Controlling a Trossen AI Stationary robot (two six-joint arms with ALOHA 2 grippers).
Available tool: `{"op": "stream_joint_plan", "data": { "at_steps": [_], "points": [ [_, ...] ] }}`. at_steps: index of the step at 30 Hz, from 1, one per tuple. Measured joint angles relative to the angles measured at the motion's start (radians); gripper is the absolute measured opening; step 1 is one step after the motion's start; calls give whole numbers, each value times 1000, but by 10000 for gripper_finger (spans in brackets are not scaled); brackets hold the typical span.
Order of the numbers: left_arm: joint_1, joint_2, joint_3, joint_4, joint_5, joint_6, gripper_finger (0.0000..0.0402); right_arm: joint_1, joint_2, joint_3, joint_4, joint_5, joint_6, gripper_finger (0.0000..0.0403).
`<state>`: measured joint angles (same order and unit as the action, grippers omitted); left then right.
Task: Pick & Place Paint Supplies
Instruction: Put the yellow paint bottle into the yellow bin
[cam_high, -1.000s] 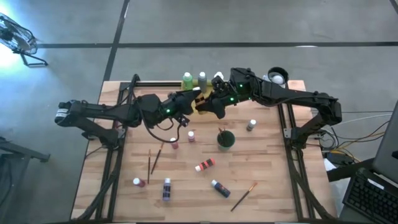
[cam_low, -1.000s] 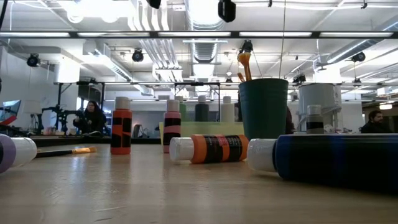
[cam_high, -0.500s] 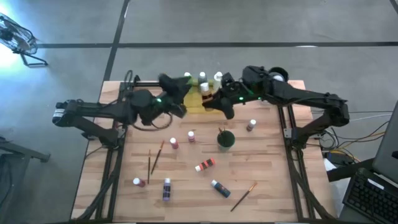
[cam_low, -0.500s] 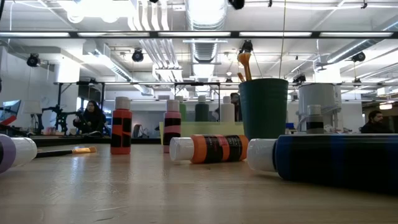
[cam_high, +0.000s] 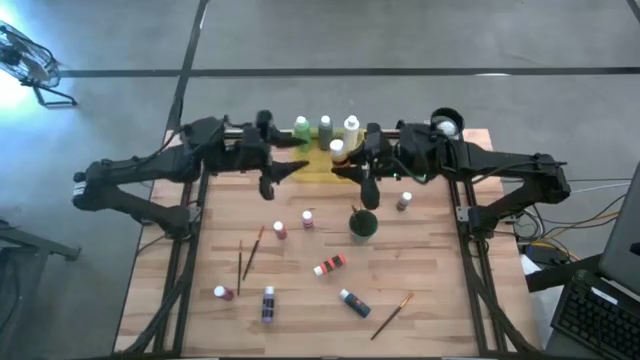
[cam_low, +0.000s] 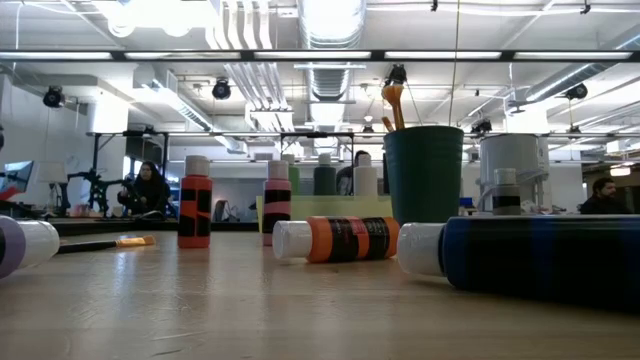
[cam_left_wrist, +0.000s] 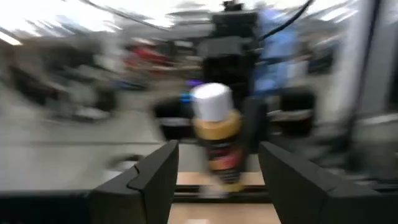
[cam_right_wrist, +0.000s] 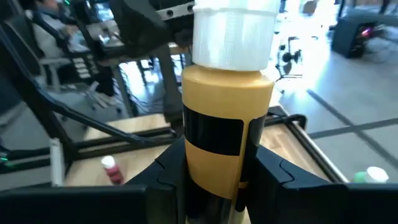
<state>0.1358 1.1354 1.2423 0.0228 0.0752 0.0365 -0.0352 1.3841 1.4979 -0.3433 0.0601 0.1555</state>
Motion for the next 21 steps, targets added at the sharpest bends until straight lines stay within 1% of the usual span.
{"op": "stream_joint_plan", "data": {
  "at_steps": [2, 4, 5, 11, 17, 21],
  "points": [
    [34, 22, 0, 16, 169, -129, 225, 22, 6, 0, 7, 33, -6, 100],
    [56, 49, 4, 27, 272, -201, 225, 36, 12, 0, 7, 51, 1, 100],
    [63, 60, 9, 27, 297, -215, 225, 40, 15, 1, 12, 52, 13, 100],
    [66, 91, 56, 32, 309, -203, 225, 53, 33, 0, 7, 64, 67, 100],
    [66, 104, 77, 43, 290, -194, 225, 58, 41, 0, 53, 72, 56, 100],
    [66, 119, 77, 86, 271, -194, 224, 58, 41, 0, 100, 74, 28, 100]
  ]
}}
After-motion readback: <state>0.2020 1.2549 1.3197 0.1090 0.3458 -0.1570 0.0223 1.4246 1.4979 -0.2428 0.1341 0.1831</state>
